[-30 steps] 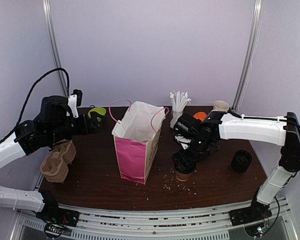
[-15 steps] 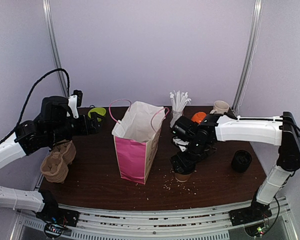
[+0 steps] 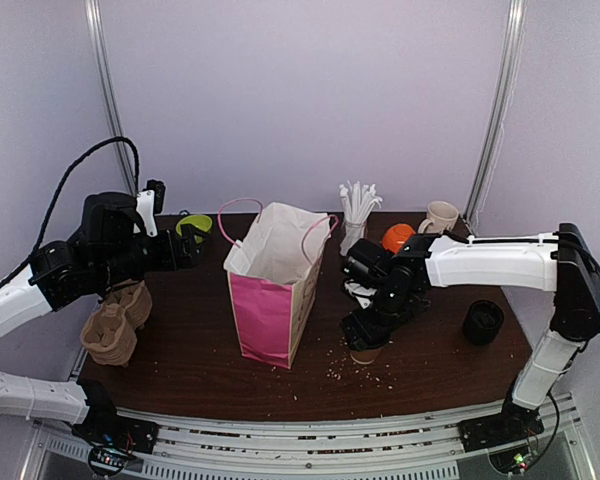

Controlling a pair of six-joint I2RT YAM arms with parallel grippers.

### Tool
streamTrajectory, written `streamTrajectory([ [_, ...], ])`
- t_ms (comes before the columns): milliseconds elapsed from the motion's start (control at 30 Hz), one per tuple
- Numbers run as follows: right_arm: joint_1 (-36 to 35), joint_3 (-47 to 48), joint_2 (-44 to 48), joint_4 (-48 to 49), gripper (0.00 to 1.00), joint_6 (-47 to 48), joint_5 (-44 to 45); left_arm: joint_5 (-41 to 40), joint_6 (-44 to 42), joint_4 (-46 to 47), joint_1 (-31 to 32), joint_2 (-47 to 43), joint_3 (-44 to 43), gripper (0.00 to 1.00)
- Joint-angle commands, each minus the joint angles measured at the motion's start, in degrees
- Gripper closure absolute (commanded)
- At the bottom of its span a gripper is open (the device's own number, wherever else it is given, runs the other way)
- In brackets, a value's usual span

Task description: Pack the takeout coffee

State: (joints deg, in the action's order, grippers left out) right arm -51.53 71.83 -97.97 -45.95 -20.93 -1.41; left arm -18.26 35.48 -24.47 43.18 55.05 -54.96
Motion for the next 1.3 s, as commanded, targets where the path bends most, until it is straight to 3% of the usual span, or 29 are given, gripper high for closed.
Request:
streamTrajectory([
  [0, -0.25, -0.73, -0.49, 0.32, 0.09, 0.18, 0.00, -0.02, 0.29, 2.14, -0.24, -0.55, 0.48, 0.02],
  [233, -0.29, -0.80, -0.20, 0.60, 0.17, 0.19, -0.30, -0.02, 0.34, 2.09, -0.28, -0.45, 0.47, 0.02],
  [800, -0.03, 5.68, 14.20, -8.47, 0.17, -0.65, 5.56, -3.95, -4.75, 2.14, -0.28, 2.32, -5.92, 0.02],
  [1267, -0.07, -2.75, 8.92, -4.59, 0.16, 2.33, -2.92, 3.05, -2.24, 2.75, -0.29, 4.12, -3.40, 0.02],
])
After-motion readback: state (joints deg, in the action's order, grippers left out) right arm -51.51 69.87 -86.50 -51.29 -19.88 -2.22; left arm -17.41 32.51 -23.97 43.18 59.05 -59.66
